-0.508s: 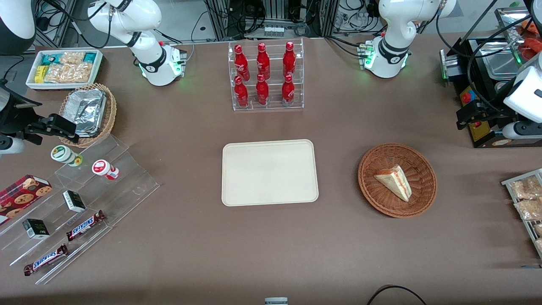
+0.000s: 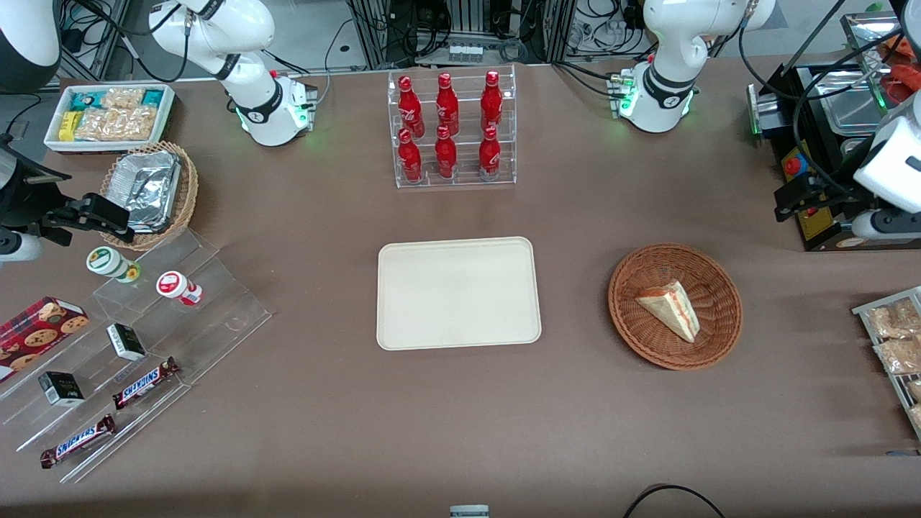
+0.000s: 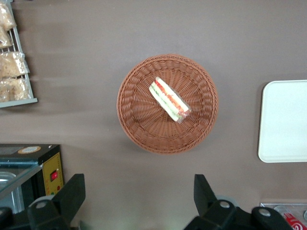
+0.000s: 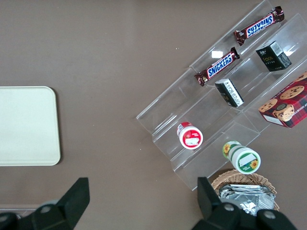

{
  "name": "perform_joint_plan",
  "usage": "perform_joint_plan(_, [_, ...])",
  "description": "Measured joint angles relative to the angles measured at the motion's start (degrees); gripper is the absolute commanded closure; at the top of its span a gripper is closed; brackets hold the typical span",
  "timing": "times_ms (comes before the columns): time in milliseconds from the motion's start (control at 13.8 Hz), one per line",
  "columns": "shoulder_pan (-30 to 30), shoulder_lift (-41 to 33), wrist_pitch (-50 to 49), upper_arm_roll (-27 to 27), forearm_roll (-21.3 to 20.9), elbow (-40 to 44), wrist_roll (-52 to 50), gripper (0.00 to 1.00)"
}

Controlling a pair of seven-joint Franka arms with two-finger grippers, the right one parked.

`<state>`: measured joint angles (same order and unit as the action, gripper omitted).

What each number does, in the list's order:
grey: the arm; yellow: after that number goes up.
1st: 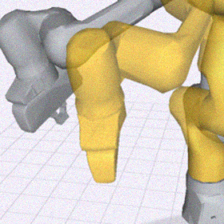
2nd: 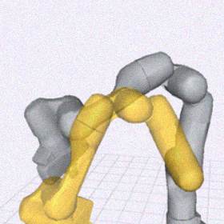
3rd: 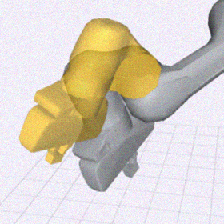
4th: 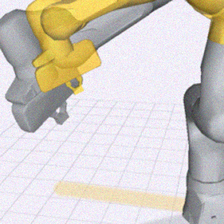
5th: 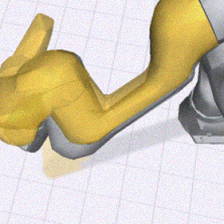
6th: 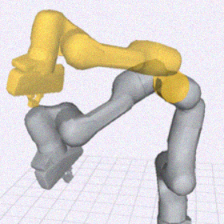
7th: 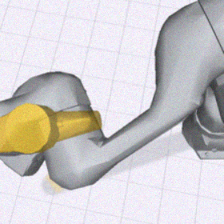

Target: Place sandwich from basket to tray

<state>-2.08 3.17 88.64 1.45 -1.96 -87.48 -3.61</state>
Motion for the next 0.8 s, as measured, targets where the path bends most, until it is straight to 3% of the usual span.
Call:
perform_joint_plan(290, [-1.0,5.1,8.2,0.5,0.0,-3.9,-2.9,0.0])
perform_joint_plan(798, [-3.5,6.5,32.1,0.8,0.0,-22.8,-24.2,0.0])
